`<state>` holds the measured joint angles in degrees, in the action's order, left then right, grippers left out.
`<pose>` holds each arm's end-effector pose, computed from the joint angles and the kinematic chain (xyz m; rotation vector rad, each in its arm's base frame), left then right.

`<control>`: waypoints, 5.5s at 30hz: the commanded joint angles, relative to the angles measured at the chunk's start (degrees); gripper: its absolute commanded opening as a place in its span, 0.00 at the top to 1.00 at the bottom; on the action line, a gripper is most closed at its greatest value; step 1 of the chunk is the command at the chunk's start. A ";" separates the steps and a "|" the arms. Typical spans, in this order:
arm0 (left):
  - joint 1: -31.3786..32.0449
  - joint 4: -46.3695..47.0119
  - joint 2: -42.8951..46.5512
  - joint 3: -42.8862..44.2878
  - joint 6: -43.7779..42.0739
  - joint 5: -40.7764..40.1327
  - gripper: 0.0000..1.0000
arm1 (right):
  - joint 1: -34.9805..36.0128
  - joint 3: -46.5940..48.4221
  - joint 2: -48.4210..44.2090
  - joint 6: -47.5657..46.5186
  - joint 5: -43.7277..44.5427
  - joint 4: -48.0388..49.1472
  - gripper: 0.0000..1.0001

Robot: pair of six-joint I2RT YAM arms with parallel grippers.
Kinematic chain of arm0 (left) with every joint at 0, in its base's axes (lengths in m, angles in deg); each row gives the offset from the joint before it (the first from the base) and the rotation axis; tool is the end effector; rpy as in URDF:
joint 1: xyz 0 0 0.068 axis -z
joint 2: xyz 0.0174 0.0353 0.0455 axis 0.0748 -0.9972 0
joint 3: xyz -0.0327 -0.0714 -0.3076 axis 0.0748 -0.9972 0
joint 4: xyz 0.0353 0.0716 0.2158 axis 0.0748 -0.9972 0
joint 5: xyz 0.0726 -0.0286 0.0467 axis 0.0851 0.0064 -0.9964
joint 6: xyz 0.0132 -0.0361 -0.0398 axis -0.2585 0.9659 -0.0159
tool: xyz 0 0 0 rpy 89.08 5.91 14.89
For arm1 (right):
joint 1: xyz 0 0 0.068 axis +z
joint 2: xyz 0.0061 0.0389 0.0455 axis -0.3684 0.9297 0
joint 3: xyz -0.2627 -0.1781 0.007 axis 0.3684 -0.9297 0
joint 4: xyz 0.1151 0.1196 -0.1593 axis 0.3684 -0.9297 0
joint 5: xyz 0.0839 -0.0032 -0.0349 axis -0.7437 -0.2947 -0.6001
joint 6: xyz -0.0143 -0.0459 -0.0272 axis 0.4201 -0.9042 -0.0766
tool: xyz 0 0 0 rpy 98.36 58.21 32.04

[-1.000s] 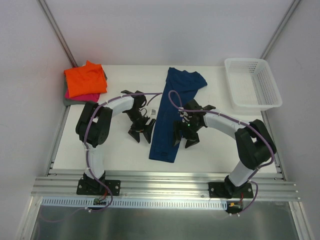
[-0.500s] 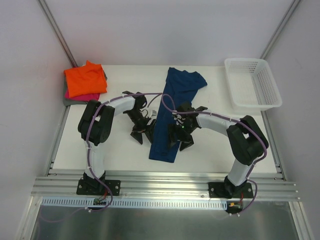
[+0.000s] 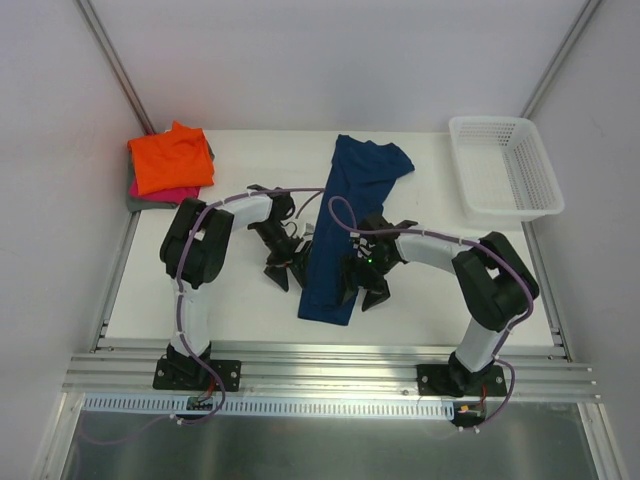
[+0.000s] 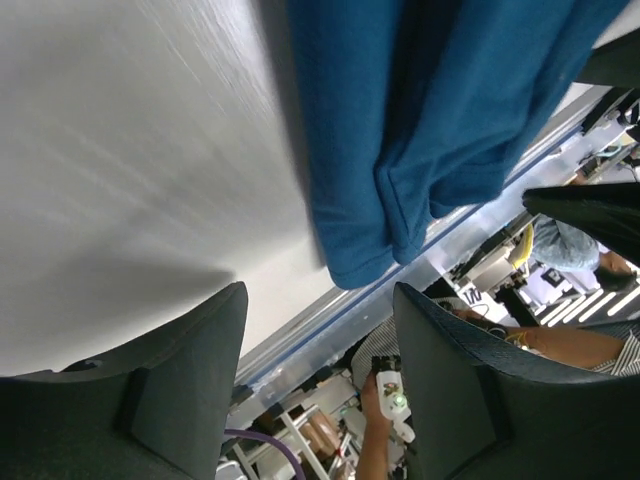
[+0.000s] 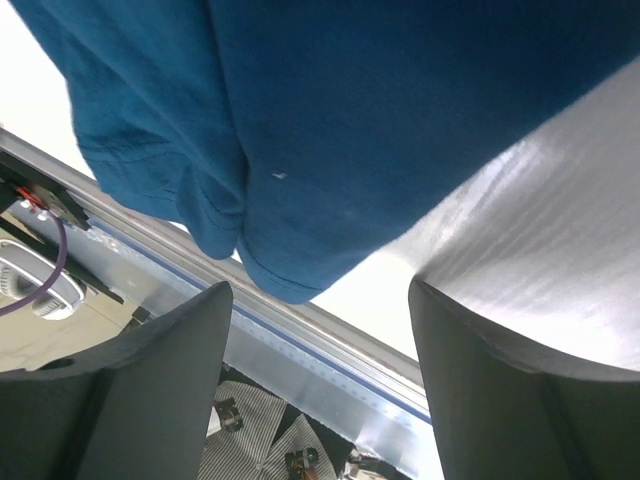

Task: Fold and stack the t-shirts
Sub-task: Grab the bottom of the folded rectangular tshirt with both arms, then fold the folded rectangular tshirt in 1/3 of the way

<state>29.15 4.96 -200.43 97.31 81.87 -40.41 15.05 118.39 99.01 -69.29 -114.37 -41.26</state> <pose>0.3149 -0.1720 0.1969 -0.5092 -2.7317 0.9332 0.2282 0.1932 0.2153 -0.6630 2.9344 0.8941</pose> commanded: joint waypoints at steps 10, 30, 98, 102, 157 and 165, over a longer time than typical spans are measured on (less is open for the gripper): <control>1.77 0.39 -2.32 -2.78 1.10 5.18 0.46 | 0.16 4.66 4.01 1.12 -3.00 2.63 0.31; 3.44 0.56 -3.12 -2.87 1.46 7.20 0.61 | 0.86 2.21 0.85 0.51 -3.44 3.69 0.62; 17.07 -6.12 11.84 5.63 -10.94 -7.82 1.00 | -9.76 -1.23 -25.97 -9.42 -3.36 -6.77 1.00; 15.57 -6.82 8.49 11.71 -11.38 -8.09 1.00 | -11.52 4.30 -21.58 -10.48 -3.27 -6.60 1.00; 5.11 -0.14 -7.79 37.66 -6.90 -36.91 0.34 | -19.62 19.78 -0.54 -18.48 11.68 1.49 0.03; 3.70 0.03 3.37 30.97 -4.79 -40.24 0.26 | -13.91 19.96 -3.11 -12.69 5.00 0.96 0.03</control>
<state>34.09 5.33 -204.61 129.07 75.86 -77.29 -1.23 137.21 99.19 -84.90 -105.80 -39.14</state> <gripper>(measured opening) 0.748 0.966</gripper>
